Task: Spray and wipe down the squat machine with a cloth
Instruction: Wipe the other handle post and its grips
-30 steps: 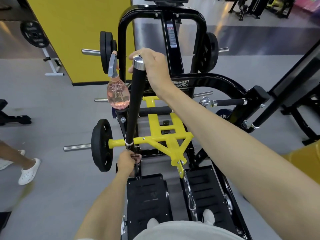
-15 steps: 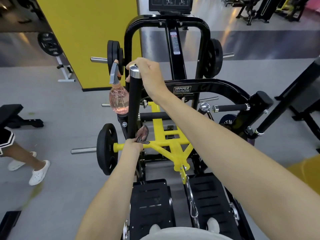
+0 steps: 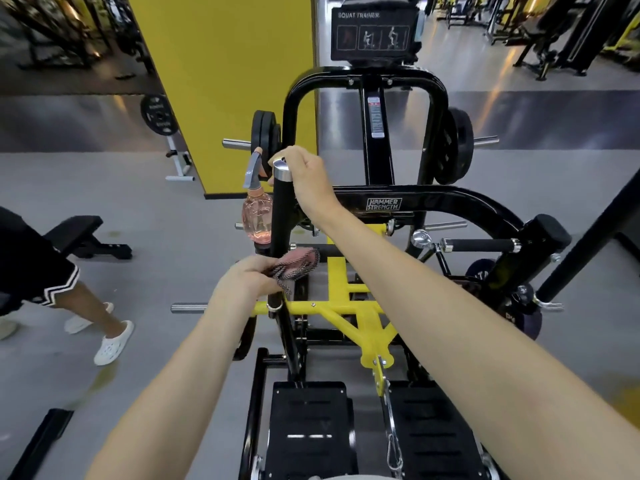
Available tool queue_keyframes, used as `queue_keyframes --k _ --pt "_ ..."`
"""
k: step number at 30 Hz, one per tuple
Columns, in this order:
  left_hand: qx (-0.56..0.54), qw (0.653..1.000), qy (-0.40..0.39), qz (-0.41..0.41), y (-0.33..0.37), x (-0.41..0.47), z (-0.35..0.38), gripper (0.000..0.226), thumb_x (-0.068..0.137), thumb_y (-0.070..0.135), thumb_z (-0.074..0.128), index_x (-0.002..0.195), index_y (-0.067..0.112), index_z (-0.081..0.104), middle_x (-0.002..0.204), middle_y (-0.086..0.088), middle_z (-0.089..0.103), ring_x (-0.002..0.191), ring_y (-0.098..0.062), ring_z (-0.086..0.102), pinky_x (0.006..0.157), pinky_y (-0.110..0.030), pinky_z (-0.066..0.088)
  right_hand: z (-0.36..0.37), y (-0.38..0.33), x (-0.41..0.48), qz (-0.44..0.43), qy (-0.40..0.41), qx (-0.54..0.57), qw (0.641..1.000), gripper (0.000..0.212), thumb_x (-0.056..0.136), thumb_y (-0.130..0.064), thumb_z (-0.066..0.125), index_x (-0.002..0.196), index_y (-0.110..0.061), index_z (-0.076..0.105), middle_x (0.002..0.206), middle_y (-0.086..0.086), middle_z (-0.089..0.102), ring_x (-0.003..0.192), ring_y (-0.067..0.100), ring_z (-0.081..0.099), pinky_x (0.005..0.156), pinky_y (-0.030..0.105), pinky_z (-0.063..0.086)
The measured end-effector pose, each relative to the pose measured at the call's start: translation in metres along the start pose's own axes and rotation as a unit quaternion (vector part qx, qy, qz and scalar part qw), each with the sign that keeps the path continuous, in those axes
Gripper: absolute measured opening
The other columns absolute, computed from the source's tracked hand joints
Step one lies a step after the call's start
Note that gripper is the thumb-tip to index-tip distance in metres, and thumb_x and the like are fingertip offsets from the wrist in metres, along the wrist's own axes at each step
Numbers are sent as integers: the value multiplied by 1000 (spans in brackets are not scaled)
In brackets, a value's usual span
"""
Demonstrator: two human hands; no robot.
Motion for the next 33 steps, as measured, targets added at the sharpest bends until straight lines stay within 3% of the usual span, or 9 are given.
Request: queue_keyframes --k 3,7,10,14,18,23,27,30,33 --pt "-45 997 -55 11 20 -37 14 22 97 -7 33 87 -9 52 76 -25 64 103 -26 56 93 -40 43 3 1 -6 38 -26 -7 999 48 91 -37 36 101 7 55 97 31 54 86 37 52 73 34 33" --pt "-11 991 -114 66 51 -64 27 23 94 -10 35 109 -10 53 121 -26 58 118 -33 56 104 -45 42 -5 3 -23 87 -46 -12 995 41 101 -35 31 105 -5 60 98 6 56 90 16 48 78 32 35" --pt "12 989 -109 95 60 -80 34 23 96 -9 35 110 -6 52 116 -25 60 112 -32 59 89 -46 53 -17 21 -31 149 -36 13 988 37 101 -37 30 103 -15 60 97 2 57 96 17 51 79 31 39" --pt "60 978 -124 154 67 -104 43 19 96 -9 38 87 1 52 81 -18 68 74 -27 68 53 -37 59 -36 49 -47 261 -41 -36 964 49 98 -44 36 122 -7 56 104 9 59 90 22 57 81 34 45" --pt "124 954 -170 212 68 -118 58 18 91 -12 46 99 -5 59 79 -16 72 69 -23 72 53 -30 57 -36 67 -69 348 -135 9 928 53 89 -56 48 106 -7 59 103 11 67 87 26 67 73 32 51" --pt "308 870 -73 379 64 -110 67 27 82 -14 59 99 6 62 99 -14 67 96 -31 65 81 -42 54 -72 69 -72 332 -14 -2 943 28 96 -29 48 90 -4 60 67 9 58 54 17 53 53 23 43" --pt "470 744 18 475 55 -113 90 24 84 2 64 104 14 65 97 -4 68 93 -22 63 80 -36 52 -55 71 -88 326 -102 153 928 47 90 -55 51 106 -13 65 90 11 68 82 24 67 81 39 56" --pt "483 755 -59 440 46 -111 107 33 85 9 62 115 22 66 103 -1 70 98 -20 65 86 -37 53 -41 73 -92 313 -96 297 897 45 88 -55 57 117 -21 63 107 9 69 90 28 69 83 50 55" --pt "449 719 -34 530 72 -140 108 36 87 6 59 120 19 65 106 1 69 99 -15 64 89 -37 54 -40 76 -85 299 -22 365 881 13 94 -25 58 100 -14 63 92 11 70 76 25 70 63 34 56"
Point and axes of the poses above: each hand's wrist, its own x-axis towards the middle knuckle, its own z-axis out of the palm, y = z × x, the point moved 9 cm from there along x, towards the middle knuckle
